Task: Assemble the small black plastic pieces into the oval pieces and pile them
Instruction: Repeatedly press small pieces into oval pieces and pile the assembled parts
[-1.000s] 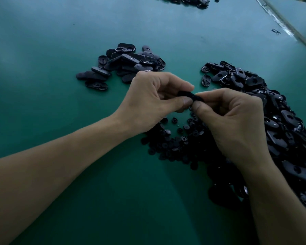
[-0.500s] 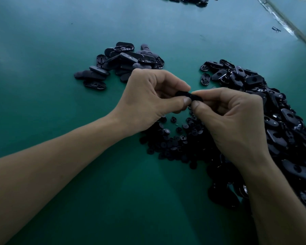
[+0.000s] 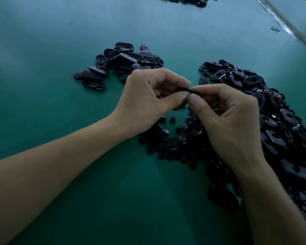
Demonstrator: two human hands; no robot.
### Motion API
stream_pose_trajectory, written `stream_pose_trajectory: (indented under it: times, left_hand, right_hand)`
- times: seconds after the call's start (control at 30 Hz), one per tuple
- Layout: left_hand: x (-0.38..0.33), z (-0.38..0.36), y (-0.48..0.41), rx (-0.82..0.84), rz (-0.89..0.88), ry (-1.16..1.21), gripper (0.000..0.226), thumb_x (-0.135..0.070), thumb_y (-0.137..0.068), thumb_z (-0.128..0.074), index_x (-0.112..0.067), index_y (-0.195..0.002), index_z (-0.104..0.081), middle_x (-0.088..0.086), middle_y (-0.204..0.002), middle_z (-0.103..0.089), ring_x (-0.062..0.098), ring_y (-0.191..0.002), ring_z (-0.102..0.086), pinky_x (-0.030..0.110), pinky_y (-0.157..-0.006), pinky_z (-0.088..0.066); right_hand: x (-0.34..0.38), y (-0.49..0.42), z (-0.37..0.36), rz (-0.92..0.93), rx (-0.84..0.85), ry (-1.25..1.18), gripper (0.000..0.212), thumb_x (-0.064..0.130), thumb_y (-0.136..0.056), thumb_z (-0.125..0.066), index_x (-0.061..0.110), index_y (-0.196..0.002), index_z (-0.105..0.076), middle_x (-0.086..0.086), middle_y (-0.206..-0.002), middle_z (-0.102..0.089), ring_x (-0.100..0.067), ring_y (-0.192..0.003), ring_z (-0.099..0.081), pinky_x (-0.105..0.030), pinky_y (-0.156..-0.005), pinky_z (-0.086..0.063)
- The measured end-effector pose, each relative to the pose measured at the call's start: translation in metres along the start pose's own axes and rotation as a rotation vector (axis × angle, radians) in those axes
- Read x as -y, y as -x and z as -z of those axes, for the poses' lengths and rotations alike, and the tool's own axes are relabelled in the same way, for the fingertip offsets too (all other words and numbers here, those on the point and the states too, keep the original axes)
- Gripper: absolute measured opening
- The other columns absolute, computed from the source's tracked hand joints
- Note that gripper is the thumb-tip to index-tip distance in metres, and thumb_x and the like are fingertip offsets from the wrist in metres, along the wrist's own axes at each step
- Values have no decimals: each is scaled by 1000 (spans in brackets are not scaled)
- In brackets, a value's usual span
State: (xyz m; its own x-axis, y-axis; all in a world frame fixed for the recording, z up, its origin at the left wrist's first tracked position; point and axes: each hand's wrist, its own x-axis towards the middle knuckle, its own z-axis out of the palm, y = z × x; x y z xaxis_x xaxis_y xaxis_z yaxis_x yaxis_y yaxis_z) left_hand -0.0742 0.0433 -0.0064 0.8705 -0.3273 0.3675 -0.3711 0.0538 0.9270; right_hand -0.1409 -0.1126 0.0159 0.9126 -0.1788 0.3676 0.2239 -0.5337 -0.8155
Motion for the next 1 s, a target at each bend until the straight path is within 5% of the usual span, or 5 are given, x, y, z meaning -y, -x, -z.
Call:
stream_pose_trajectory:
  times: [0.3,0.5,0.67,0.93,1.0]
  left_hand:
    - [-1,-2,1,-103,-121,-39,19,-1,-90,-70,-16,-103,-70,0,-86,-75,14,-75,-76,28,-69,-61]
    - [-5,9,-13,-323,-119,28,12,-2,-92,-69,-12,-98,-69,1,-85,-76,17,-75,-76,25,-68,-60]
    - [5,31,-23,-417,-50,-152,13,-9,-89,-72,-22,-92,-72,-2,-80,-75,18,-73,-76,33,-66,-62]
    - [15,45,-28,-419,-17,-518,10,-23,-81,-75,-31,-85,-71,-25,-73,-65,-12,-60,-62,6,-64,-46]
    - [16,47,-28,-439,24,-594,8,-29,-80,-73,-35,-83,-70,-28,-70,-63,-14,-57,-57,8,-62,-44]
  right_hand:
    - [-3,-1,2,-15,-140,150,23,30,-94,-68,27,-117,-69,18,-79,-68,-7,-73,-67,-26,-69,-55]
    - [-5,0,6,-21,-64,342,15,27,-93,-70,22,-106,-74,19,-80,-65,2,-75,-63,-4,-65,-44]
    - [-7,2,6,-39,106,461,26,34,-91,-70,21,-113,-72,6,-91,-65,-18,-90,-62,-39,-87,-54]
    - [-3,5,5,-42,152,480,24,35,-90,-68,25,-111,-74,4,-100,-62,-18,-100,-56,-33,-87,-50]
    - [-5,4,6,-60,131,506,20,28,-92,-66,24,-110,-74,3,-101,-62,-20,-102,-57,-37,-87,-51]
